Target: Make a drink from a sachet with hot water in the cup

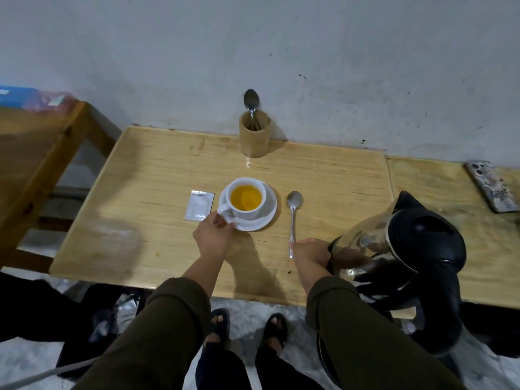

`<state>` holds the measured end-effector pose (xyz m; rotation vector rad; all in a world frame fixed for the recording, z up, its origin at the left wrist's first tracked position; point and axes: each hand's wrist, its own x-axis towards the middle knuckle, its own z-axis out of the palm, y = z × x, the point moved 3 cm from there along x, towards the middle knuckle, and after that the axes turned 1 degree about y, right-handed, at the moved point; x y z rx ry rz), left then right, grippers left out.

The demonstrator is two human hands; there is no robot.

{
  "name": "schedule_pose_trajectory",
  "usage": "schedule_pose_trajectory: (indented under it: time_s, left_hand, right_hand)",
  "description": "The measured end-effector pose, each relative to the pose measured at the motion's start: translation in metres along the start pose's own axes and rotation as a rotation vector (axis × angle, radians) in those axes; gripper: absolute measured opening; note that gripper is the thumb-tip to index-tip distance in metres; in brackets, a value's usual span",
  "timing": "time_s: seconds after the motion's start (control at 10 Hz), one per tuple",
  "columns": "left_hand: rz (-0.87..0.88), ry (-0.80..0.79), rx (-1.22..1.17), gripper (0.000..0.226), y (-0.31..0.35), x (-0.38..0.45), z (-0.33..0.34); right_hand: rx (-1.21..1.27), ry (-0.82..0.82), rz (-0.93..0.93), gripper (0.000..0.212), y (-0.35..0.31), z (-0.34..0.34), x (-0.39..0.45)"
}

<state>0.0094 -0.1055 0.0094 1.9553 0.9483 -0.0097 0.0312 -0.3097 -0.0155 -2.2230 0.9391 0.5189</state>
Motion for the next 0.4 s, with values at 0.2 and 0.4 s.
schedule_pose_trajectory:
  time_s: [0.2, 0.4]
  left_hand:
    - [0.016, -0.023, -0.013, 0.033, -0.007, 0.001, -0.005]
    - [0.031, -0.072, -0.046, 0.039, -0.026, -0.013, -0.022]
  right_hand:
    - [0.055, 0.058, 0.007, 0.026, 0.003, -0.001, -0.01]
    - [0.324, 0.006, -0.169, 0.021, 0.009, -0.002, -0.051]
